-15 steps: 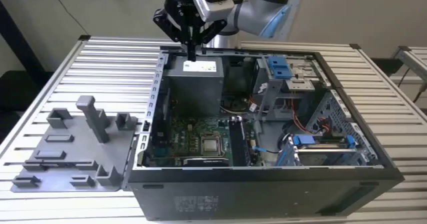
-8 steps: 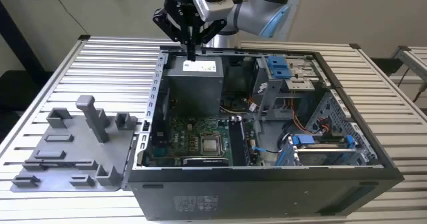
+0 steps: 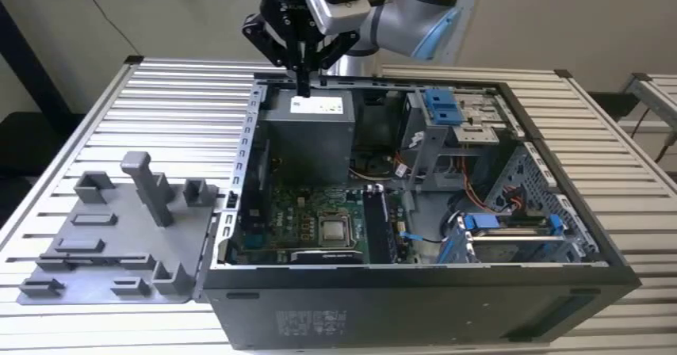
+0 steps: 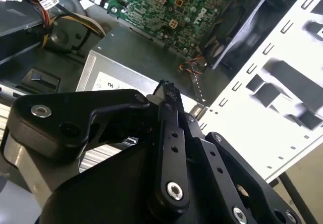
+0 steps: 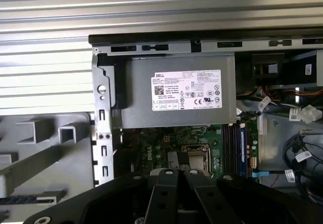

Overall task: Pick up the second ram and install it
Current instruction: 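Reach for the second ram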

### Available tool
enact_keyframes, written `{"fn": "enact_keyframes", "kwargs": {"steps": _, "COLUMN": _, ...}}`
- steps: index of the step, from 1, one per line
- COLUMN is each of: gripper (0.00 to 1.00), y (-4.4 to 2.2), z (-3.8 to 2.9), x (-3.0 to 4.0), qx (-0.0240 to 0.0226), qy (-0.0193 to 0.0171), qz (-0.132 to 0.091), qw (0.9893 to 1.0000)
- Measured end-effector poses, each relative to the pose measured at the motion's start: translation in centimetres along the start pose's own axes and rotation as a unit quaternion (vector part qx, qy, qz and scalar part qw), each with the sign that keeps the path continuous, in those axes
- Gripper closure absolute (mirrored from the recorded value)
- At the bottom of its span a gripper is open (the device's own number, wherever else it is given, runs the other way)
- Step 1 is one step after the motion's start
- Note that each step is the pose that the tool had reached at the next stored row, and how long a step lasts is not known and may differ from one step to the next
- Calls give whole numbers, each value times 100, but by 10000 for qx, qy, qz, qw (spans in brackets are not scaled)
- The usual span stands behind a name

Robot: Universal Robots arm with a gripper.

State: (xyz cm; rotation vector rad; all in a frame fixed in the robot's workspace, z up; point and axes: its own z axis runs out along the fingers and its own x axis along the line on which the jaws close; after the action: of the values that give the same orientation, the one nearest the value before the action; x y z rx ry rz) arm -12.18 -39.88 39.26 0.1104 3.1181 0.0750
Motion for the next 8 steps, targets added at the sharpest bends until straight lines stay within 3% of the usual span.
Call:
{"fn": "enact_keyframes", "kwargs": {"steps": 4, "gripper": 89, "y": -1, "z": -1, "x": 15, "qx": 0, "qy": 1, "qz": 0, "qw": 10000}}
{"fn": "enact_keyframes", "kwargs": {"steps": 8, "gripper": 89, "y": -6, "z": -1, "x": 85, "qx": -1, "qy": 0, "qz": -4, "qw": 10000}}
